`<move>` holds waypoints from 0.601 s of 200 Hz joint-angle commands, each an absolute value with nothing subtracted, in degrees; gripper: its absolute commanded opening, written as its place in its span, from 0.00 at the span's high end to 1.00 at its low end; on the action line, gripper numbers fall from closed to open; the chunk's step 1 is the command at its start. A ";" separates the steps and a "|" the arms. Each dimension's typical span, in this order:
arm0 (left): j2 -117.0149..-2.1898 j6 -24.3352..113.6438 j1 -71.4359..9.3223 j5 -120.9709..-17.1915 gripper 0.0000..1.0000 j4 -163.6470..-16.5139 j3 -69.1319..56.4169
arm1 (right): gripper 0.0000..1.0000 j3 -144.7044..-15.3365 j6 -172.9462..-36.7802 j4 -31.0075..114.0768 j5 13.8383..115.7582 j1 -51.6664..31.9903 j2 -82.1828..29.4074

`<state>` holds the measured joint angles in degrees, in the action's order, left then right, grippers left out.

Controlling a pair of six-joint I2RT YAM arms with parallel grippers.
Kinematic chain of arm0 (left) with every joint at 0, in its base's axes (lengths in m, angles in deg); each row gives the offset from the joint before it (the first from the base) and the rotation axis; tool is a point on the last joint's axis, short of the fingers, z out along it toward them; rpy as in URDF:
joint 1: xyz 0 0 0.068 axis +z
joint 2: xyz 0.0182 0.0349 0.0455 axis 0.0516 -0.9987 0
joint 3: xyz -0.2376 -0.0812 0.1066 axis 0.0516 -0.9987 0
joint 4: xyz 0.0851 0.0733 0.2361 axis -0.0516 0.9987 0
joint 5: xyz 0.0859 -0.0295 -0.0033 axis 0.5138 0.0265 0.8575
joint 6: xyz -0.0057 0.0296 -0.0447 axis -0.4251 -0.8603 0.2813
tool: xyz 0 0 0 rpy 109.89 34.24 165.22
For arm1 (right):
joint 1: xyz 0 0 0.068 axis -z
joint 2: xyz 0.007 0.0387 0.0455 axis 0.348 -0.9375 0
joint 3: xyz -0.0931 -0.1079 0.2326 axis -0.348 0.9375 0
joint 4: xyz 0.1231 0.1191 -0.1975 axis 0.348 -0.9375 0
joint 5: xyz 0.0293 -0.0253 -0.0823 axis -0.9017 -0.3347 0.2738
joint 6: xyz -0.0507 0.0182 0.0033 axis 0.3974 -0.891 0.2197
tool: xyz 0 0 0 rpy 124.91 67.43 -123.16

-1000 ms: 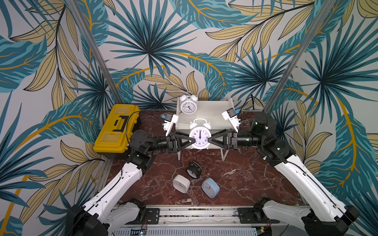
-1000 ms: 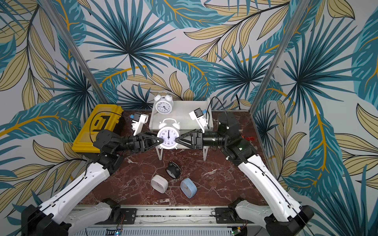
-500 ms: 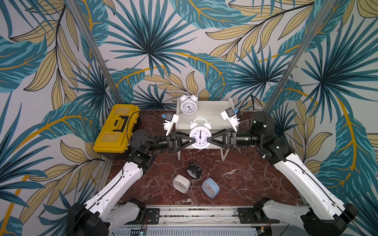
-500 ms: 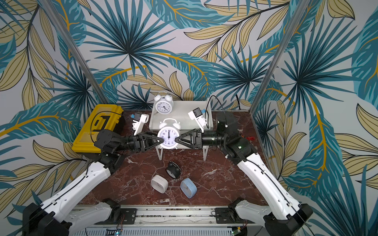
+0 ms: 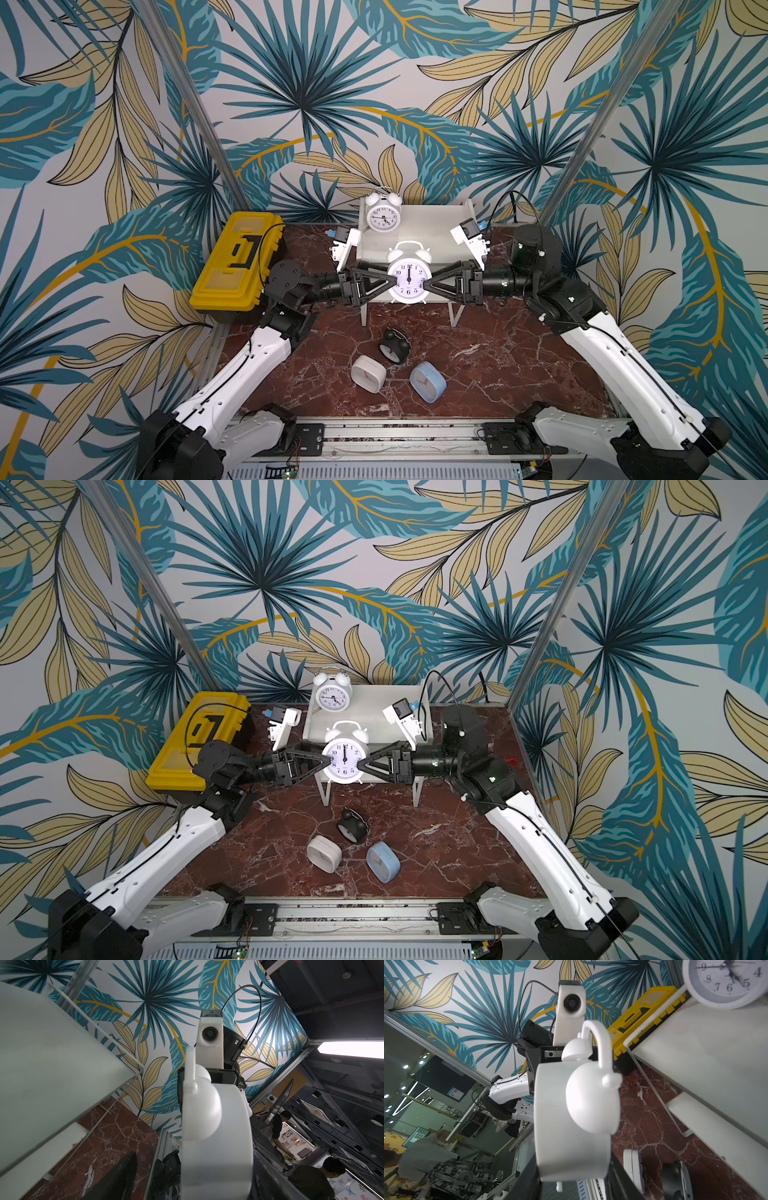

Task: Place the alarm clocks on the shelf by style
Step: Pick up the alarm from the center of the board, then place the alarm on the shelf.

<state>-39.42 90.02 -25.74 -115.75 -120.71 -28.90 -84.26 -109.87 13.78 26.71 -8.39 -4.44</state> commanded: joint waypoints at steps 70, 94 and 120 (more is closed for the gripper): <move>-29.97 85.34 -22.29 -104.13 0.08 -108.31 -30.66 | 0.76 -102.55 -81.04 0.65 45.53 -4.52 -10.87; -29.15 85.84 -22.22 -102.91 0.08 -107.67 -31.45 | 0.76 -107.82 -78.02 -0.85 43.81 -1.24 -15.85; -28.88 85.10 -22.27 -102.57 0.08 -105.30 -31.64 | 0.77 -109.73 -76.79 -0.17 43.48 2.38 -19.57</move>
<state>-29.52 86.74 -22.44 -103.99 -108.60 -30.08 -108.21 -80.91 0.49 43.39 -0.15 -17.33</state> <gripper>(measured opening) 0.916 0.442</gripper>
